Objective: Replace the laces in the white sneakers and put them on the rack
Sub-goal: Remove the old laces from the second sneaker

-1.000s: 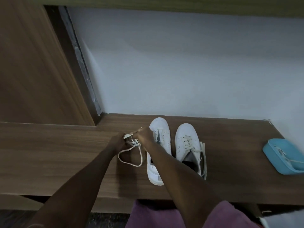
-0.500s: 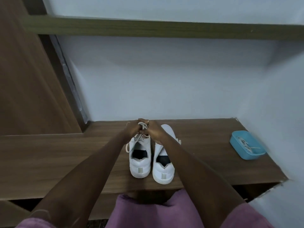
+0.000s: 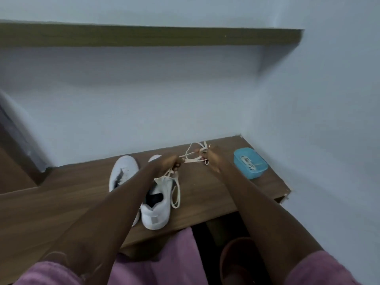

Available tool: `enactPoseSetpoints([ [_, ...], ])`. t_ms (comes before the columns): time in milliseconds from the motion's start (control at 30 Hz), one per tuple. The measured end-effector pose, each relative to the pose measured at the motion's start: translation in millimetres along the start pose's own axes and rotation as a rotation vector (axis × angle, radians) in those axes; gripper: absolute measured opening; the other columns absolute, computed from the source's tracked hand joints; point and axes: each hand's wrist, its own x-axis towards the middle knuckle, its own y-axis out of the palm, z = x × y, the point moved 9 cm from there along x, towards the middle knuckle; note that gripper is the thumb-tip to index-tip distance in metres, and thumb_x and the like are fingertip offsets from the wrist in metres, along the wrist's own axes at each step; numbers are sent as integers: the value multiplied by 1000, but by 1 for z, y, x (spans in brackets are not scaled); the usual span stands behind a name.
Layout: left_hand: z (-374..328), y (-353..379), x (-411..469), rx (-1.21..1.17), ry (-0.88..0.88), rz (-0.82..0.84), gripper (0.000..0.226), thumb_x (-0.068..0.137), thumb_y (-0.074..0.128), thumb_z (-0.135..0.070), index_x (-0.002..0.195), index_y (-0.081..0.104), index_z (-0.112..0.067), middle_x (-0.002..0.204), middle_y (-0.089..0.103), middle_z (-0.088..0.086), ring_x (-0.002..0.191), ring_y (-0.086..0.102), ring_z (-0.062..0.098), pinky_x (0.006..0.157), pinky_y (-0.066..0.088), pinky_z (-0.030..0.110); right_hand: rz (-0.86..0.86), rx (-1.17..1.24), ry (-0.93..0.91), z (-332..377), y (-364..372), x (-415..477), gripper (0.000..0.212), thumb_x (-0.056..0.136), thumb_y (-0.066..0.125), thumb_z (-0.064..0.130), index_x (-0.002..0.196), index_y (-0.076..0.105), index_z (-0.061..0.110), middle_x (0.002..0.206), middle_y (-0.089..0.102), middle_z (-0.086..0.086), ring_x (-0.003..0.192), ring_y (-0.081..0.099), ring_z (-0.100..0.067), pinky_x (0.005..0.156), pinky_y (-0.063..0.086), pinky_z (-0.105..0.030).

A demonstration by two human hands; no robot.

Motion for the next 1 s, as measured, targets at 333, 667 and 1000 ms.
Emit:
enactPoseSetpoints([
  [333,-40,176,52,329,171,170,20,83,46,4,85,64,-5,79,61,19,61,47,19,56,37,28,310,-78,202,-73,-91,-66,24,91,48,-9,89,57,12,68,57,-3,55,53,-5,48,40,-18],
  [667,28,314,42,607,141,406,27,86,49,8,105,67,4,80,60,6,68,50,13,53,36,18,1,-329,592,-243,-184,-108,35,84,68,8,114,61,-9,108,64,-19,97,57,-24,82,48,-40],
  [1000,145,371,42,633,-46,236,31,92,55,-21,118,66,-9,124,62,14,116,57,26,95,42,28,49,-366,746,-296,-163,-164,49,89,54,-5,137,44,-2,130,53,-16,109,54,-24,64,48,-15],
])
